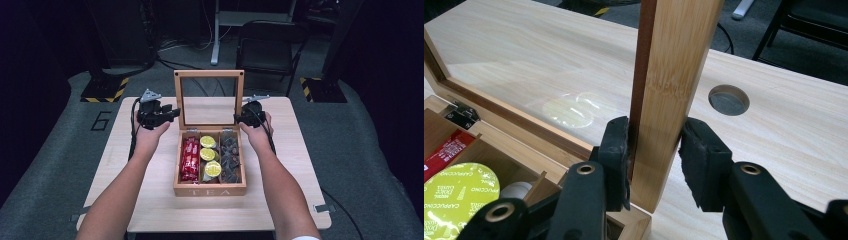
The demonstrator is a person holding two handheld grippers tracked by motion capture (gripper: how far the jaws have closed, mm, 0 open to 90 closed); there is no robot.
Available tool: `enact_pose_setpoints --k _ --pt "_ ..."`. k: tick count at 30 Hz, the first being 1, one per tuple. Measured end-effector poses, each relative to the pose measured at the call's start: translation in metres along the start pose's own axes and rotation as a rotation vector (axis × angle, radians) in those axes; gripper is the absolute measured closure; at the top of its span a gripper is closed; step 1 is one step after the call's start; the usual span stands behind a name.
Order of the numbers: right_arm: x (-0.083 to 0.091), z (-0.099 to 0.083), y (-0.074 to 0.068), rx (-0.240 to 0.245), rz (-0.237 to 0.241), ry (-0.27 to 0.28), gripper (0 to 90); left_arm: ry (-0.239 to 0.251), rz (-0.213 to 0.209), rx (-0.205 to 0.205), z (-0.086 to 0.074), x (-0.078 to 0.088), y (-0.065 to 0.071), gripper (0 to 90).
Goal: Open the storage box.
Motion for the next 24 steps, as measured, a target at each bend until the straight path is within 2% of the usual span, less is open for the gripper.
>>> enact_pose_setpoints --k 4,5,13,15,17,20,24 --pt "-0.001 0.001 -0.002 -0.020 -0.005 -0.004 63.6 -0.003 0.003 0.000 0.000 0.000 -0.001 57.5" --pt "-0.001 0.000 -0.001 -0.008 -0.006 -0.004 63.6 -0.004 0.003 -0.001 0.000 -0.001 -0.001 57.5" --pt "-0.001 0.001 -0.002 -0.009 -0.026 -0.011 62.8 -0.005 0.003 -0.001 -0.002 0.001 -0.002 57.5" --pt "0.001 0.001 -0.002 -0.018 -0.019 -0.009 60.6 -0.006 0.005 0.000 -0.002 0.002 -0.002 57.5" --pt "0.004 0.002 -0.001 -0.012 -0.016 0.010 58.1 -0.006 0.007 0.004 -0.002 0.002 -0.003 57.5" --pt "0.011 0.004 -0.002 -0.038 -0.021 0.027 55.0 -0.004 0.012 0.007 -0.003 0.003 -0.004 57.2" --pt "0.021 0.007 -0.008 -0.024 -0.016 0.042 51.9 -0.001 0.013 0.010 -0.002 0.004 -0.005 57.2"
Point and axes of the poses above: each handheld gripper's, and its own axes: x roughly backward along the jaws, z roughly out of its top, y roughly to its right, the point moved 3 cm from there along -x, roughly forward along the jaws, and after that the axes turned 11 degrees about x, right-handed, at the moved point
